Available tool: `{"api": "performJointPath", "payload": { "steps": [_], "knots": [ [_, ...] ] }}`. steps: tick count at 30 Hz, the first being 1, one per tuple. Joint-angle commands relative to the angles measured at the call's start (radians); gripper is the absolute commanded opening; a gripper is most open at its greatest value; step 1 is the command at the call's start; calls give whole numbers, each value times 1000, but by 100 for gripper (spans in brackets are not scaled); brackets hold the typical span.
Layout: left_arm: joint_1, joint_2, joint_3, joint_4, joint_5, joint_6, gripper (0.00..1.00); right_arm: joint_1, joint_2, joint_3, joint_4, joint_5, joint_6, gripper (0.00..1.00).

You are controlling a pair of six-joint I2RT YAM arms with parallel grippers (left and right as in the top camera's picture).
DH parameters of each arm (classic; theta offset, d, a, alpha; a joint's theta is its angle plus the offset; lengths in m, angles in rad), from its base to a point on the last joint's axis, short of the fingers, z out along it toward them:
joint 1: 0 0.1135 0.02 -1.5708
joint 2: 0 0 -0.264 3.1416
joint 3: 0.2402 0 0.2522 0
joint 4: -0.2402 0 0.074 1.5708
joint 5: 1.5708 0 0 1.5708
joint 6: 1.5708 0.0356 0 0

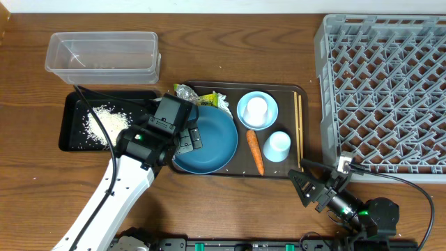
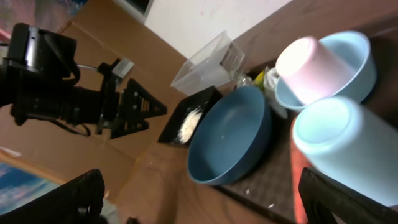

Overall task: Sort waste into correct bins and load items into the dishwasher rack
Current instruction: 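Move the right gripper over the light-blue cup on the tray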

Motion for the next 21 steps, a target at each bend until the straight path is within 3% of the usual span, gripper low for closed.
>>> {"api": "performJointPath", "payload": {
  "steps": [1,9,21],
  "knots": [
    [4,5,9,-5,-23,-5,99,27,-1,-2,6,-58,53,99],
    [4,5,9,-5,-23,-5,100,27,-1,-2,63,-46,36,99],
    [4,5,9,-5,-23,-5,100,27,23,40,55,-15,-108,99]
  ]
}}
